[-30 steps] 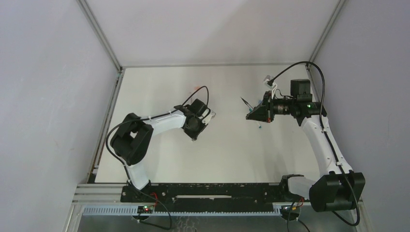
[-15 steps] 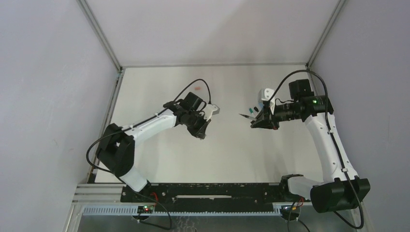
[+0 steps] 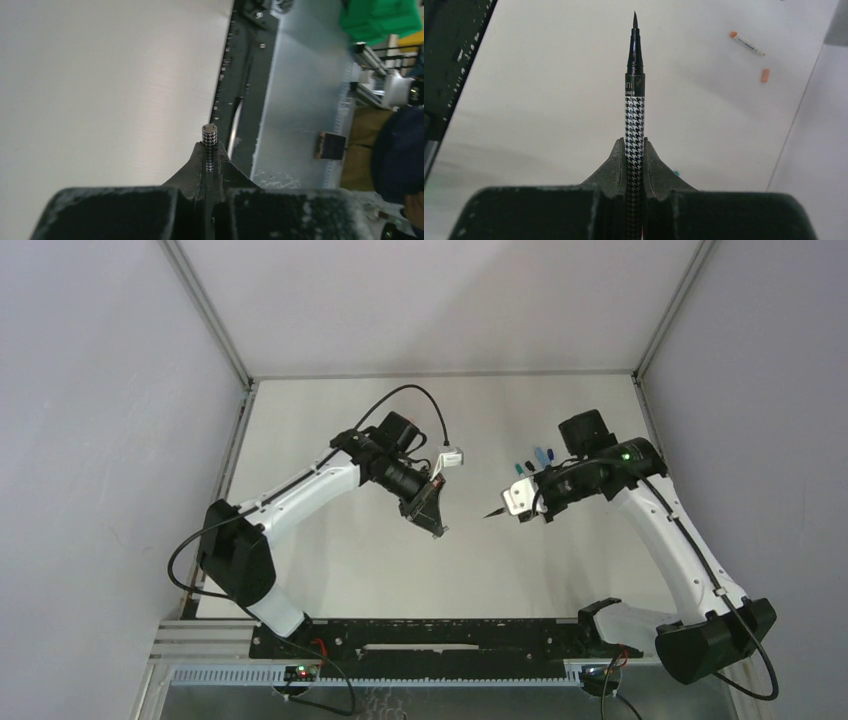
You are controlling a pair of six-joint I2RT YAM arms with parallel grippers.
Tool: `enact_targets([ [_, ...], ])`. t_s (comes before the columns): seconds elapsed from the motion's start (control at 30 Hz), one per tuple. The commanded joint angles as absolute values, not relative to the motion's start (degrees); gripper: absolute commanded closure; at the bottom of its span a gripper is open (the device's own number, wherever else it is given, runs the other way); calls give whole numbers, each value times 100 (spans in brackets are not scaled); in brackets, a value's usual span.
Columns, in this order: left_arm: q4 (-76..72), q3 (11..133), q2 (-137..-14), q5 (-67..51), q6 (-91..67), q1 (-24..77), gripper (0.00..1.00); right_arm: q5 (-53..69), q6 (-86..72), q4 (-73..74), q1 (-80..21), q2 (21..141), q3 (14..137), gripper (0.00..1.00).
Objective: Insert the pens into the pen caps
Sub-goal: Pick up the pen cap from the center of the board, then insert the pen cap onto the pen.
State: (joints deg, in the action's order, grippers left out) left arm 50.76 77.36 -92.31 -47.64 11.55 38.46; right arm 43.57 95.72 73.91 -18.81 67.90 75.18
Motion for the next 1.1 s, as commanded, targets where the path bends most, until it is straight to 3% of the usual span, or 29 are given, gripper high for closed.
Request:
enact_targets([
  [0.0,5638,8197,-9164,-5859,1402,3848,100,3594,10155,7181,-2337,6842,7699,100],
  [0.57,5985,8441,-9341,-6457,1477,4041,100,2568,9907,6431,-3460,7063,7488,100],
  [1.07,5875,8420,-9404,-6405,1368,4044,100,2482,9677,6397,-4039,7128,7378,100],
])
